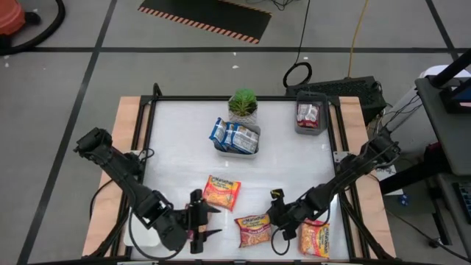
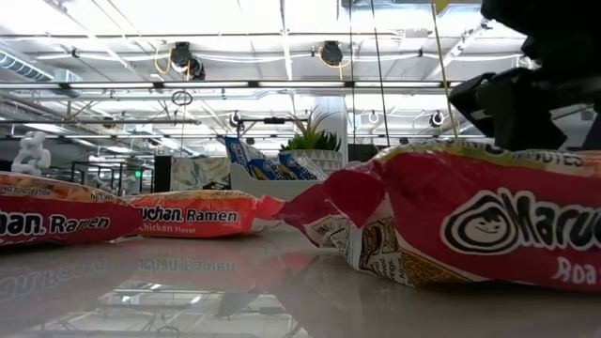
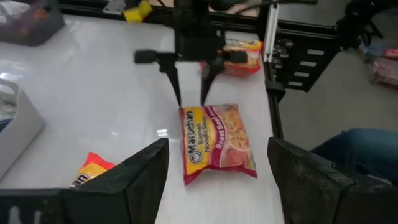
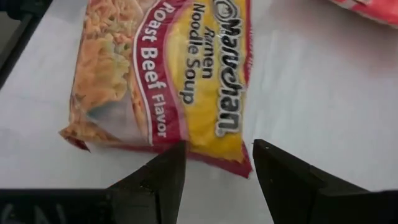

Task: Sort Maruchan noodles
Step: Put the right red noodle pack into the black bin

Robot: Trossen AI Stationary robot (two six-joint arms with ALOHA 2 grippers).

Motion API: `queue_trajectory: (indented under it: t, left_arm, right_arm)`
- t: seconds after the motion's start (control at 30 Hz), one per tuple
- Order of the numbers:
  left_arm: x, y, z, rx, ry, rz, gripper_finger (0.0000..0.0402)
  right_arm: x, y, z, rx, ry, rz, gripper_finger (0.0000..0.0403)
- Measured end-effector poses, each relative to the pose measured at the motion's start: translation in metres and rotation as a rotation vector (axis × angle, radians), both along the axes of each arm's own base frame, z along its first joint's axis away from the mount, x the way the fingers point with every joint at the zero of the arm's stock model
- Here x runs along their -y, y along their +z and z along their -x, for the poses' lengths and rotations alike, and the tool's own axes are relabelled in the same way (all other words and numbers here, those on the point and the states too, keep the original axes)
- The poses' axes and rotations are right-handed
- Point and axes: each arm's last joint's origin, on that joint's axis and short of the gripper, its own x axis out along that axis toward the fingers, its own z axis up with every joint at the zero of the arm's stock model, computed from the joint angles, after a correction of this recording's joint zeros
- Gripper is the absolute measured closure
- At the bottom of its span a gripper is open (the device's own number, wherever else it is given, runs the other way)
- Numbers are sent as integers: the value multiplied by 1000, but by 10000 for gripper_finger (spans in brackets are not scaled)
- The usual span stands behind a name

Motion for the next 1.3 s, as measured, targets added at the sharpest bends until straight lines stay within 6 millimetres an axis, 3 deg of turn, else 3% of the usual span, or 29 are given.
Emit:
queue_trajectory:
  t: [0.3, 0.8, 1.0, 1.3]
  left_arm:
    - [10, 0, 9, 2, -25, 0, 128]
    - [14, 0, 13, 14, -8, 15, 128]
    - [16, 0, 15, 15, -9, 30, 128]
    - [17, 0, 17, 15, -2, 49, 128]
  right_arm:
    - [-3, -21, -6, -39, -5, -4, 222]
    - [-12, -30, -16, 33, -35, -91, 228]
    - [-13, -35, -19, 43, -75, -110, 275]
    - [-15, -34, -20, 72, -90, -123, 390]
